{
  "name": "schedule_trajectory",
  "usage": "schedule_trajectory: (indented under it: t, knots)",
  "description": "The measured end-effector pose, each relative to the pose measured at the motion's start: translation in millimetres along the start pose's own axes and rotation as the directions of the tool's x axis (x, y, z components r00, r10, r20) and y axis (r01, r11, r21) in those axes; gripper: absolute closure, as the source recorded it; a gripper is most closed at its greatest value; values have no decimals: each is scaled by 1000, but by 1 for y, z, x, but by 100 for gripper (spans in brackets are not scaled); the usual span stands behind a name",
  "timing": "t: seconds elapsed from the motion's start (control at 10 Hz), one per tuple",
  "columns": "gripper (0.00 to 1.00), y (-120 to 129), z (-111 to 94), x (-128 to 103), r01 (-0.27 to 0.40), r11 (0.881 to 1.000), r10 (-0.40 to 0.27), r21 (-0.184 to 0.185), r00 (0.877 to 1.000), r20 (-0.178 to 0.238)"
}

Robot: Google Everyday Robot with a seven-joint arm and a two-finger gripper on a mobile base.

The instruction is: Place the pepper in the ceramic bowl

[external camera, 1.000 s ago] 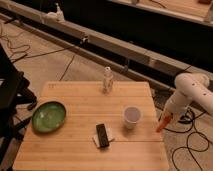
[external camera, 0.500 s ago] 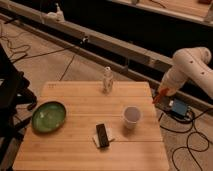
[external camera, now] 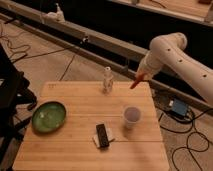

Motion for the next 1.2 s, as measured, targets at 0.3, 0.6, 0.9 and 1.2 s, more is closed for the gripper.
schedule_trajectory:
  t: [0.3, 0.6, 0.9, 1.2]
  knots:
    - [100, -93, 28, -51, 118, 981, -131, 152, 988, 78]
    - [100, -172, 57, -106, 215, 938, -262, 272, 953, 150]
    - [100, -223, 85, -146, 235, 900, -331, 367, 917, 224]
    - [100, -269, 112, -180, 195, 863, -369, 467, 874, 317]
